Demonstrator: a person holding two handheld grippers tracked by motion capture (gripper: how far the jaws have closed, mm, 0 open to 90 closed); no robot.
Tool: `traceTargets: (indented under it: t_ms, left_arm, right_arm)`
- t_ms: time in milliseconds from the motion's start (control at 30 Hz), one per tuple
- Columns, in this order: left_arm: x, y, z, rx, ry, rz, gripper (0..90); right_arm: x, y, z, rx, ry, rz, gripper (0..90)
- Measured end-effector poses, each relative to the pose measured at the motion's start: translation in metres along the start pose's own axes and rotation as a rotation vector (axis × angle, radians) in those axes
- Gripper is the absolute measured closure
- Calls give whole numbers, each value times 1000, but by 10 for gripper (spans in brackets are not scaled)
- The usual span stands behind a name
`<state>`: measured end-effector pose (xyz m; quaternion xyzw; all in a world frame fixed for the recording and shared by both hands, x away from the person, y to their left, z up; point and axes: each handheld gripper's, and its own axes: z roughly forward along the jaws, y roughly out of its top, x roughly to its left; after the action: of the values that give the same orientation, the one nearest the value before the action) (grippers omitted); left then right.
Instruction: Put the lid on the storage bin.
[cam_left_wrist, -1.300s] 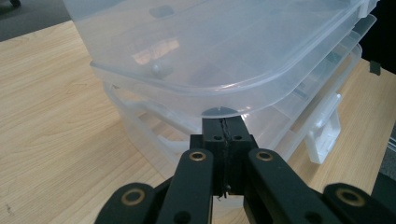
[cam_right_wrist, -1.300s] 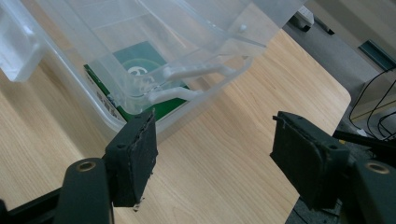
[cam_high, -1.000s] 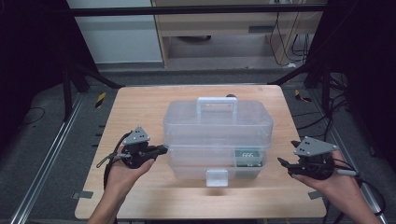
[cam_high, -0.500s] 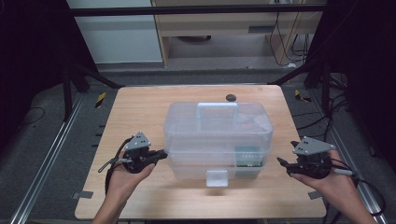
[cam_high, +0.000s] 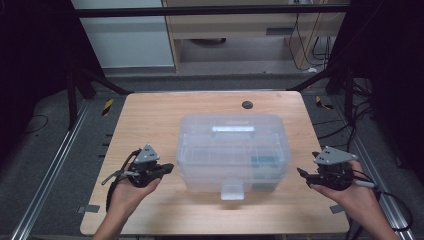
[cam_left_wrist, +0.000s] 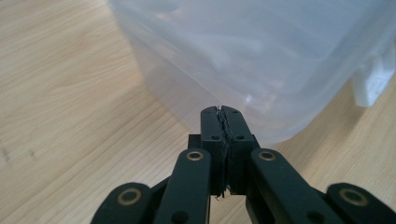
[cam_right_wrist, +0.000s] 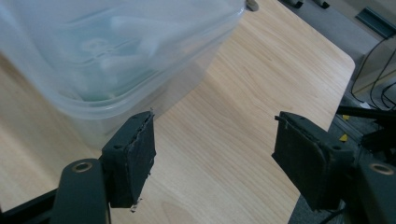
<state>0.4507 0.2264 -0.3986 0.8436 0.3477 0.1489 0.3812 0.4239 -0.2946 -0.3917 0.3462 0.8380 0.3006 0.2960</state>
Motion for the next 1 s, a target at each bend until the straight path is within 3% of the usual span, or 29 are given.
traceTargets:
  t_ms: [67,167,200,333,500,767,900,1000]
  left_arm:
    - [12,-2,-2,6,56,3,881]
    - [28,-5,-2,-7,107,-15,875]
    - [36,-7,1,-6,154,-8,865]
    - [53,-12,14,18,216,-6,835]
    - [71,-21,37,35,247,-26,859]
    - [87,-31,64,29,292,-76,883]
    - [92,-35,74,8,321,-115,642]
    - [96,-39,83,30,328,-153,388]
  right_arm:
    - [-4,-2,7,3,-20,32,292]
    - [-10,-7,19,4,-46,84,341]
    - [-13,-8,24,4,-56,105,347]
    - [-26,-15,47,4,-91,173,384]
    - [-41,-28,80,-3,-129,286,364]
    - [-48,-43,121,-5,-151,391,327]
    - [-46,-47,134,-3,-160,421,310]
    - [-44,-49,140,-10,-156,440,294]
